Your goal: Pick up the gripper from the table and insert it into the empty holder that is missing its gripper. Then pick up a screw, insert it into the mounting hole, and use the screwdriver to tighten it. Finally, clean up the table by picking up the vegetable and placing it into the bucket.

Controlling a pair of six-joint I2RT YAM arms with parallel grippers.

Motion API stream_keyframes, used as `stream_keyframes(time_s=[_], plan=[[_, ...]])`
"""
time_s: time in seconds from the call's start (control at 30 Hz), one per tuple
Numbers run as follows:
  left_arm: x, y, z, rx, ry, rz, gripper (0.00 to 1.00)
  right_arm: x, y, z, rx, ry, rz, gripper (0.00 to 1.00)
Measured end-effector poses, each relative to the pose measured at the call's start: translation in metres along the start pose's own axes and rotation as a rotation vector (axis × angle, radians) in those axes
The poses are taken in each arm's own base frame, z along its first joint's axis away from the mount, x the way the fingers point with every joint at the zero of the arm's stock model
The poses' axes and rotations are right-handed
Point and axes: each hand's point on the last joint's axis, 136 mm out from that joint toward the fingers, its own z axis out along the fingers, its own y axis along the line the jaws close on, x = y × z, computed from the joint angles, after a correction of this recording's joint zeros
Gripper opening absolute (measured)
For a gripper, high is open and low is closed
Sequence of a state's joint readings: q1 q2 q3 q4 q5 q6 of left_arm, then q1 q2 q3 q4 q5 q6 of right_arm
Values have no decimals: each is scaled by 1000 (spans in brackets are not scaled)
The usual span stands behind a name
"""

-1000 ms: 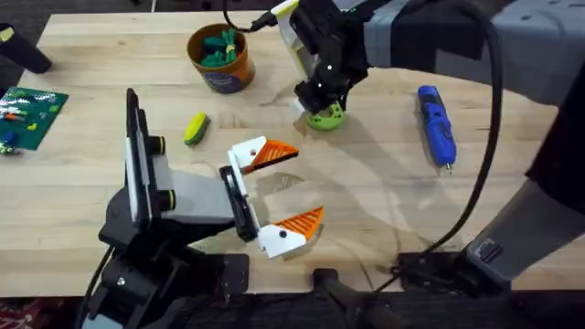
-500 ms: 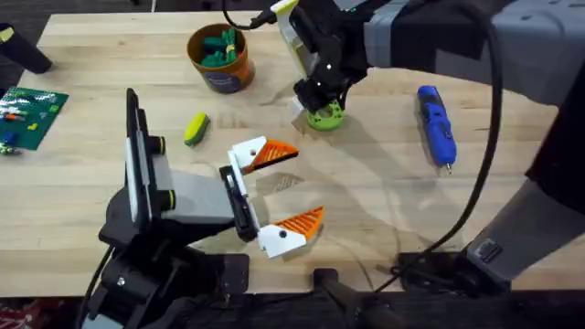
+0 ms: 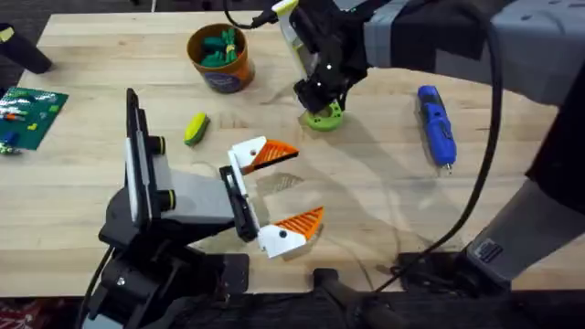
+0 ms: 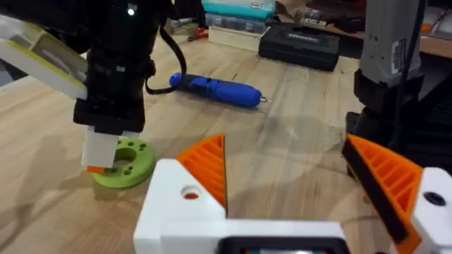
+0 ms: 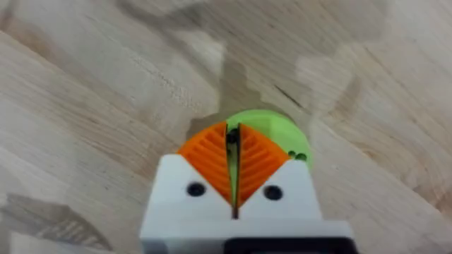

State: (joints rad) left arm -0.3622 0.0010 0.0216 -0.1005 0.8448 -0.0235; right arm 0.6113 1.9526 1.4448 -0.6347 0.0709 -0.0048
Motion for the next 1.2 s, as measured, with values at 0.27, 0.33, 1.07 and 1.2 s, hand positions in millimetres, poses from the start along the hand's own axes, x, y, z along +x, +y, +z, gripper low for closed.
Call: stream_keyframes(time_s=[0.27, 0.33, 1.07, 1.2], plan=[[0, 0, 0, 0, 0, 0, 987, 0, 0, 0, 0, 0, 0, 7], [0, 0, 0, 0, 0, 0, 987, 0, 0, 0, 0, 0, 1, 7], [0, 0, 0, 0, 0, 0, 987, -14, -4, -100, 1, -166, 7, 7], [0, 0, 0, 0, 0, 0, 987, -6, -4, -115, 1, -161, 7, 7]])
